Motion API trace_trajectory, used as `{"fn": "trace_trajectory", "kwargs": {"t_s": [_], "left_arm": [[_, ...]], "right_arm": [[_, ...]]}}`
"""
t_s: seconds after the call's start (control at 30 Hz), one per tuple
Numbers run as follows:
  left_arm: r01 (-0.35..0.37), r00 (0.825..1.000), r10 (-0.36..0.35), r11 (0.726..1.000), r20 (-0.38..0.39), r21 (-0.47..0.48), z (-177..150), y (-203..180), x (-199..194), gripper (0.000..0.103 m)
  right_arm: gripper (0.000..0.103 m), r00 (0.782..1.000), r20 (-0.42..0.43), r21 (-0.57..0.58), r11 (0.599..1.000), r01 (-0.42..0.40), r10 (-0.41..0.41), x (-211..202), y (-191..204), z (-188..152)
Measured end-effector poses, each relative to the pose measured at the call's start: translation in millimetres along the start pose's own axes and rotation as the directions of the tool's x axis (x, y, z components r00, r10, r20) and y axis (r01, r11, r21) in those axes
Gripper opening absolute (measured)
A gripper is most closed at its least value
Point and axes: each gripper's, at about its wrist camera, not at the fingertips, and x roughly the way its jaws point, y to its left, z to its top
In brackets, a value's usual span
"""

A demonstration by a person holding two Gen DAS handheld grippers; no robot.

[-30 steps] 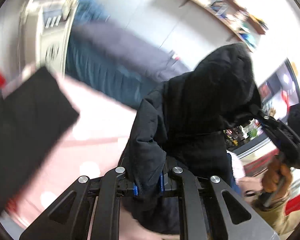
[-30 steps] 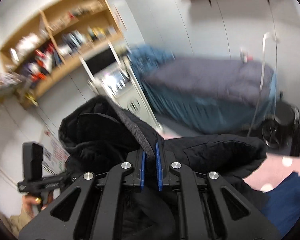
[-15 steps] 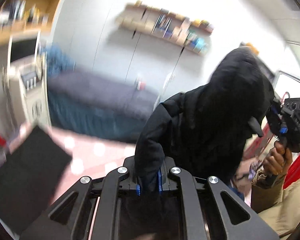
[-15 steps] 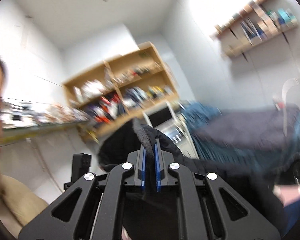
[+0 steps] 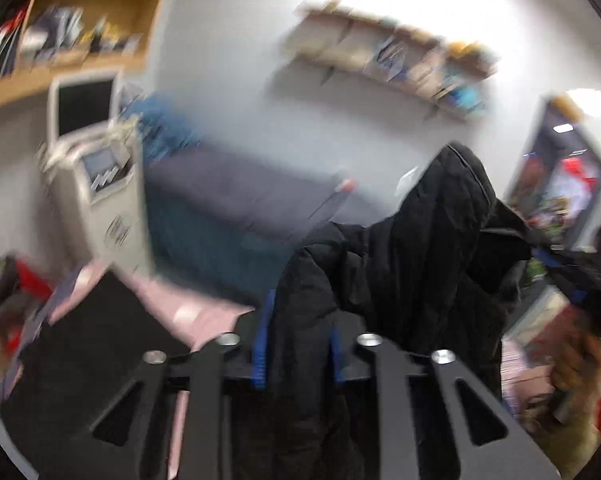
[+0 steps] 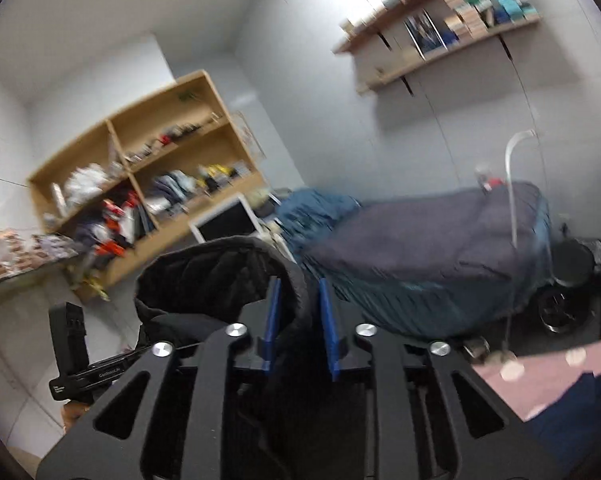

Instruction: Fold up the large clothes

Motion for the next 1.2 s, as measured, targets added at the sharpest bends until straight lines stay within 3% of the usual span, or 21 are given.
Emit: {"fn": "trace_trajectory", "kwargs": {"t_s": [0.03,0.07,0.1,0.13,0.2,0.27,0.3,0.33,0.37,0.43,0.53,0.57,0.63,0.7,0.73,0.83,0.9,1.0,1.07,1.13,1.2], "left_arm": [[-0.086,0.996,0.086,0.996,-0.032,0.014,-17.1,1.6,29.1,0.060],[-0.146,0.987,0.147,0.989,-0.056,0.034,-32.5,4.8,60.7,0.074],[-0.189,0.977,0.194,0.980,-0.089,0.058,-55.4,7.1,91.4,0.078],[-0.217,0.966,0.226,0.973,-0.126,0.074,-71.0,8.5,111.0,0.079],[-0.247,0.937,0.259,0.966,-0.234,0.079,-106.1,15.6,144.2,0.089],[-0.277,0.908,0.290,0.957,-0.301,0.085,-136.5,22.4,158.3,0.089],[-0.274,0.894,0.279,0.960,-0.350,0.066,-153.4,29.3,161.6,0.090],[-0.270,0.887,0.268,0.962,-0.376,0.048,-161.3,40.3,171.2,0.091],[-0.268,0.880,0.256,0.963,-0.400,0.029,-172.8,50.2,168.4,0.094],[-0.273,0.865,0.252,0.962,-0.435,0.016,-201.8,65.8,162.3,0.096],[-0.306,0.831,0.297,0.950,-0.470,0.060,-232.3,74.3,149.6,0.096],[-0.303,0.817,0.299,0.950,-0.493,0.074,-240.2,75.5,149.8,0.096],[-0.260,0.798,0.263,0.962,-0.543,0.084,-256.1,65.5,147.1,0.096],[-0.186,0.780,0.205,0.978,-0.592,0.095,-276.9,46.6,150.4,0.096],[-0.142,0.762,0.183,0.983,-0.621,0.116,-289.3,34.0,155.5,0.096],[-0.021,0.680,0.186,0.972,-0.709,0.235,-326.6,-1.7,177.9,0.096],[0.020,0.635,0.273,0.929,-0.723,0.369,-355.4,-23.1,193.1,0.096],[0.060,0.620,0.360,0.864,-0.697,0.499,-383.2,-41.0,208.9,0.097],[0.067,0.656,0.391,0.822,-0.645,0.566,-389.4,-48.4,211.4,0.098],[0.071,0.656,0.382,0.827,-0.651,0.558,-390.5,-47.3,213.0,0.094],[0.075,0.656,0.349,0.852,-0.670,0.517,-386.5,-43.0,213.1,0.080]], "right_arm": [[0.084,0.996,-0.063,0.012,0.998,0.067,-0.066,31.6,-17.6,-20.5],[0.094,0.981,-0.122,0.014,0.988,0.151,-0.149,53.8,-34.0,-41.2],[0.094,0.947,-0.199,0.021,0.965,0.260,-0.251,78.3,-55.5,-69.9],[0.094,0.920,-0.262,0.042,0.949,0.311,-0.290,94.5,-73.9,-96.3],[0.094,0.873,-0.378,0.101,0.924,0.369,-0.308,110.6,-106.6,-146.2],[0.094,0.812,-0.487,0.164,0.880,0.446,-0.321,113.7,-137.8,-200.9],[0.094,0.770,-0.542,0.160,0.857,0.489,-0.338,110.0,-151.9,-230.0],[0.094,0.738,-0.573,0.142,0.843,0.518,-0.357,110.1,-157.8,-246.5],[0.094,0.688,-0.615,0.114,0.820,0.561,-0.385,102.3,-168.9,-272.5],[0.094,0.625,-0.679,0.100,0.795,0.599,-0.385,82.9,-186.5,-310.7],[0.094,0.548,-0.701,0.004,0.766,0.643,-0.456,52.1,-194.4,-331.5],[0.094,0.534,-0.702,-0.020,0.763,0.647,-0.471,46.7,-195.0,-335.9],[0.094,0.524,-0.702,-0.033,0.757,0.652,-0.482,36.4,-191.8,-340.7],[0.094,0.531,-0.706,-0.021,0.763,0.646,-0.468,35.2,-184.9,-341.2],[0.094,0.539,-0.709,-0.012,0.772,0.635,-0.455,38.0,-180.4,-342.3],[0.094,0.556,-0.708,-0.011,0.795,0.606,-0.434,54.4,-168.2,-339.3],[0.094,0.570,-0.706,-0.009,0.809,0.587,-0.421,50.3,-159.8,-336.5],[0.094,0.576,-0.710,-0.003,0.821,0.572,-0.404,48.1,-151.4,-332.2],[0.094,0.569,-0.718,-0.006,0.820,0.572,-0.402,46.4,-151.3,-333.5],[0.094,0.563,-0.726,0.006,0.816,0.578,-0.394,43.4,-153.8,-335.8],[0.094,0.554,-0.736,0.014,0.809,0.587,-0.389,40.6,-157.1,-338.7]]}}
